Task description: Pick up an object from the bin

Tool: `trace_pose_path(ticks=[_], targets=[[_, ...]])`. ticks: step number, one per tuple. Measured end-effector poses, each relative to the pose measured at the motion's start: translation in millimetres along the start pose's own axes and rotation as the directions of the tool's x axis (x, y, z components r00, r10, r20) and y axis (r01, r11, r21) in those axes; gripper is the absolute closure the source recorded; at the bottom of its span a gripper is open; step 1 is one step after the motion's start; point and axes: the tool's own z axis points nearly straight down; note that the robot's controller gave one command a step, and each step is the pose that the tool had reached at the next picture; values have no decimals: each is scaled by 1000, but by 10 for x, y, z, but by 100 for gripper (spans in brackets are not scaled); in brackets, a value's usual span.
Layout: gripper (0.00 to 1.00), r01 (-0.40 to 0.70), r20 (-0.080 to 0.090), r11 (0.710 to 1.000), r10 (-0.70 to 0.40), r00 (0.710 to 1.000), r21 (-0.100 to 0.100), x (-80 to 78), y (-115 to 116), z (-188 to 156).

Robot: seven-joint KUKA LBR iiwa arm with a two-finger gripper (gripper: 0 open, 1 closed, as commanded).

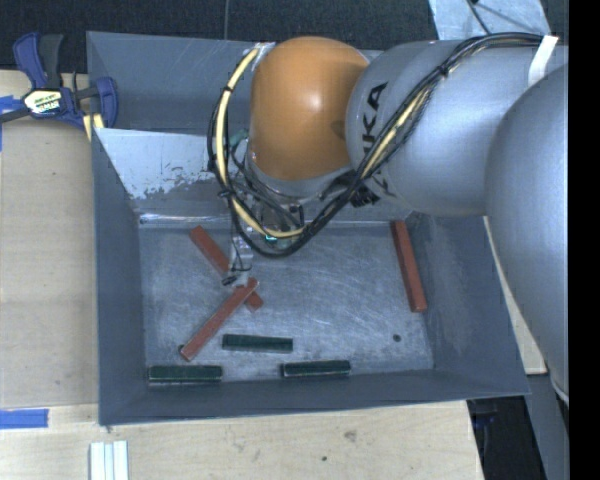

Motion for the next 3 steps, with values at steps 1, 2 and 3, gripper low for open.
trace_pose_path(ticks=[1, 2, 3], targets=[[0, 222, 13, 975, -222, 975, 0, 306, -279, 1093], [100, 220, 28, 976, -220, 975, -1, 265, -260, 1042], [100, 173, 17, 985, -173, 985, 3, 186, -762, -138]])
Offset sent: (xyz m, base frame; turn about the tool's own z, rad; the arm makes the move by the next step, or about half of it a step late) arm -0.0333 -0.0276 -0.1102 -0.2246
